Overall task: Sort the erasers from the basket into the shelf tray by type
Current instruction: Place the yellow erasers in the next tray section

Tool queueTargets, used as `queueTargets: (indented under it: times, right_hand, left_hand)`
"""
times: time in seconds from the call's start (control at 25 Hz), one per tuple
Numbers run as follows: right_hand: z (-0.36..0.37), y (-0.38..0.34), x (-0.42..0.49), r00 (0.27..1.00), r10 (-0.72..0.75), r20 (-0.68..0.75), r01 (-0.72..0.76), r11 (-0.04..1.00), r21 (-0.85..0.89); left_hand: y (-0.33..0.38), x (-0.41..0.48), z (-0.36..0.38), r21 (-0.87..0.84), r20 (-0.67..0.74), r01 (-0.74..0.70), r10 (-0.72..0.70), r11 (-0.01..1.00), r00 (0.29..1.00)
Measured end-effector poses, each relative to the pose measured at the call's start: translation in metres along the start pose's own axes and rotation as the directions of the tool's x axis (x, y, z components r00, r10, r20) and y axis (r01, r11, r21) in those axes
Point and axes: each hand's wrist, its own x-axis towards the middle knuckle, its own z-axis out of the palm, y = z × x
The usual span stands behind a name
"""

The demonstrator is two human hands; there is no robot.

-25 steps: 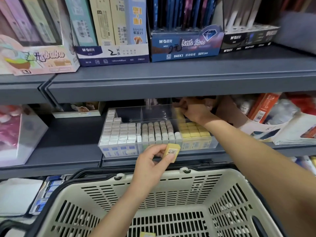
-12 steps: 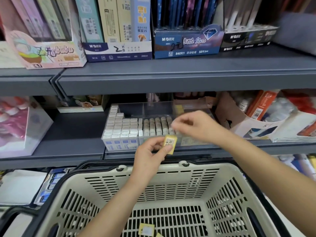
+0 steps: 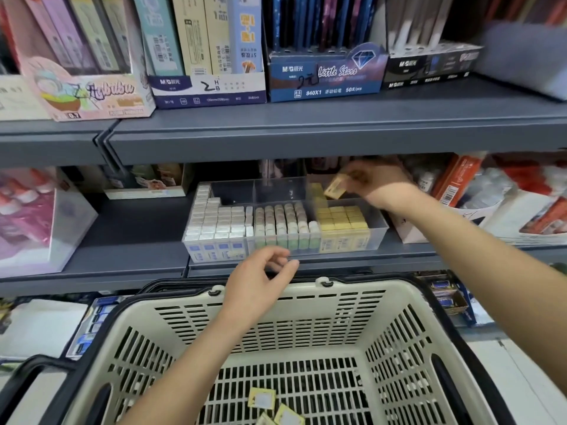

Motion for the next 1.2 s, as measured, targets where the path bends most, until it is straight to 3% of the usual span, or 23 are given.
queueTargets:
  times: [0.16, 0.32, 0.56, 0.68, 0.8, 0.88, 0.96, 1.08, 1.2]
  right_hand:
    - [0.005, 0.009, 0.033, 0.992, -0.060, 0.109, 0.079, 0.980, -0.185]
    - [0.016, 0.009, 0.045, 0.919, -0.019, 0.393, 0.075, 0.989, -0.129]
    - [0.021, 0.016, 0.045, 0.890, 0.015, 0.455, 0.055, 0.988, -0.141]
    - [0.017, 0.015, 0.036, 0.931, 0.014, 0.364, 0.005, 0.999, -0.052]
    - [0.008, 0.005, 0.009, 0.989, 0.001, 0.145, -0.014, 0.996, 0.090]
    - [0.007, -0.006, -0.024, 0.999, -0.042, -0.003, 0.042, 0.979, 0.199]
    - [0.014, -0.019, -0.069, 0.995, -0.091, -0.043, 0.100, 0.941, 0.323]
    - [0.046, -0.036, -0.130, 0.984, -0.142, 0.112, 0.080, 0.897, 0.435]
    - [0.097, -0.043, -0.164, 0.924, -0.206, 0.322, 0.090, 0.936, 0.340]
  left_hand:
    - [-0.007, 0.000, -0.001, -0.039, 0.007, -0.006, 0.006, 0.999, 1.000]
    - [-0.013, -0.001, 0.000, -0.001, 0.001, -0.052, 0.052, 0.999, 0.999]
    - [-0.015, -0.002, 0.001, -0.028, -0.011, -0.103, 0.102, 0.994, 0.995]
    - [-0.014, -0.004, 0.000, -0.065, -0.037, -0.117, 0.114, 0.991, 0.993]
    - [-0.009, -0.014, -0.003, -0.202, -0.115, -0.150, 0.128, 0.968, 0.985]
    - [-0.015, -0.034, -0.007, -0.151, -0.115, -0.277, 0.262, 0.949, 0.958]
    - [-0.033, -0.057, -0.009, -0.014, -0.012, -0.354, 0.354, 0.935, 0.935]
    - [-0.065, -0.073, -0.005, 0.088, 0.177, -0.171, 0.153, 0.981, 0.972]
    - [-0.094, -0.081, 0.008, 0.160, 0.294, 0.043, -0.089, 0.986, 0.952]
